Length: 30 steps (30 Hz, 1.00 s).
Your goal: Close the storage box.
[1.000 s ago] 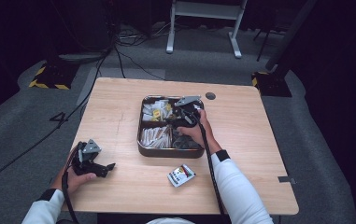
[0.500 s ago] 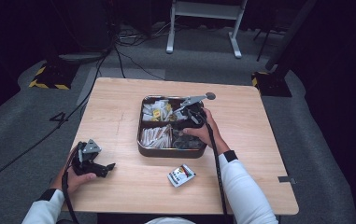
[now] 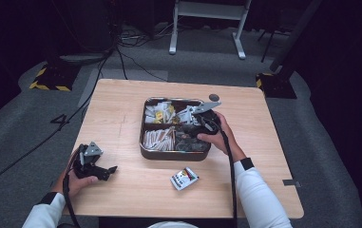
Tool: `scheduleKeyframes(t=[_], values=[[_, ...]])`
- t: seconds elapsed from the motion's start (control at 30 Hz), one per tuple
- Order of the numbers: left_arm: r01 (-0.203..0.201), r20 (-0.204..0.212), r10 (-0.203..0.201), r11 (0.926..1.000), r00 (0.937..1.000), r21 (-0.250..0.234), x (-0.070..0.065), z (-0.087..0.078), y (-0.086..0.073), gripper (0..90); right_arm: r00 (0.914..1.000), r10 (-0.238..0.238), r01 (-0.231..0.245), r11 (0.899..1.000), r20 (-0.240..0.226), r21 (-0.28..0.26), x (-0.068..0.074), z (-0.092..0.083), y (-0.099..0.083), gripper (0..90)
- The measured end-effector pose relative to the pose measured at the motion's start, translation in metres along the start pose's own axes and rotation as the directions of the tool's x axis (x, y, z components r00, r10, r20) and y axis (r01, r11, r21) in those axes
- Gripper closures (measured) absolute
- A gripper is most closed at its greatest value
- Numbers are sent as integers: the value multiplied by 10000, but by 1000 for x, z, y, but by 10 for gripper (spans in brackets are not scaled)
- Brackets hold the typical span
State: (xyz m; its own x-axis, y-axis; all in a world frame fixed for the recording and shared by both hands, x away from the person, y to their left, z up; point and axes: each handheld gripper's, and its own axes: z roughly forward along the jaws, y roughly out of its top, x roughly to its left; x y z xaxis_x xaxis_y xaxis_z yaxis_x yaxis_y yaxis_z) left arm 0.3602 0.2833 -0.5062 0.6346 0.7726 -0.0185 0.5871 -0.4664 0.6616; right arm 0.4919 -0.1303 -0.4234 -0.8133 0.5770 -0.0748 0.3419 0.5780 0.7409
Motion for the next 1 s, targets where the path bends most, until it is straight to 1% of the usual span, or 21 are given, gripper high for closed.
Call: scheduleKeyframes(t=[0.1, 0.2, 0.3, 0.37, 0.4, 0.47, 0.57, 0.77, 0.87, 0.9, 1.0], values=[[-2, -1, 2, 10000, 10000, 0, 0, 0, 0, 4, 9996, -190, 190, 9998, 212, 36, 1, -8, -4, 219], [-4, -1, 4, 10000, 10000, 1, 0, 0, 0, 5, 9994, -242, 240, 9997, 256, 95, 1, -10, -7, 220], [-1, -1, 1, 10000, 10000, -3, 0, 0, 0, 4, 9982, -458, 450, 9988, 396, 209, 5, -12, -10, 219], [-5, -2, 5, 10000, 10000, -2, 0, 0, 0, 4, 9981, -493, 486, 9986, 382, 184, 6, -13, -11, 219], [-1, -1, 1, 10000, 10000, -3, 0, 0, 0, 4, 9982, -498, 497, 9988, 342, 27, 8, -16, -12, 219], [-3, -2, 3, 10000, 10000, -4, 0, 0, 0, 5, 9981, -518, 518, 9987, 335, 26, 9, -17, -12, 219], [6, -8, -6, 10000, 10000, 2, 0, 0, 0, 5, 9959, -795, 789, 9968, 440, 159, 12, -21, -15, 216], [49, -1, -49, 10000, 10000, -24, 0, 0, 0, 5, 9956, -789, 783, 9968, 513, 142, 13, -26, -22, 222], [48, -1, -48, 10000, 10000, -22, 0, 0, 0, 5, 9951, -826, 821, 9966, 544, 102, 12, -31, -26, 221], [10, -4, -10, 10000, 10000, 1, 0, 0, 0, 5, 9946, -835, 832, 9965, 616, 84, 12, -35, -30, 221], [17, -14, -17, 10000, 10000, -16, 0, 0, 0, 5, 9943, -841, 838, 9965, 655, 68, 13, -39, -34, 220]])
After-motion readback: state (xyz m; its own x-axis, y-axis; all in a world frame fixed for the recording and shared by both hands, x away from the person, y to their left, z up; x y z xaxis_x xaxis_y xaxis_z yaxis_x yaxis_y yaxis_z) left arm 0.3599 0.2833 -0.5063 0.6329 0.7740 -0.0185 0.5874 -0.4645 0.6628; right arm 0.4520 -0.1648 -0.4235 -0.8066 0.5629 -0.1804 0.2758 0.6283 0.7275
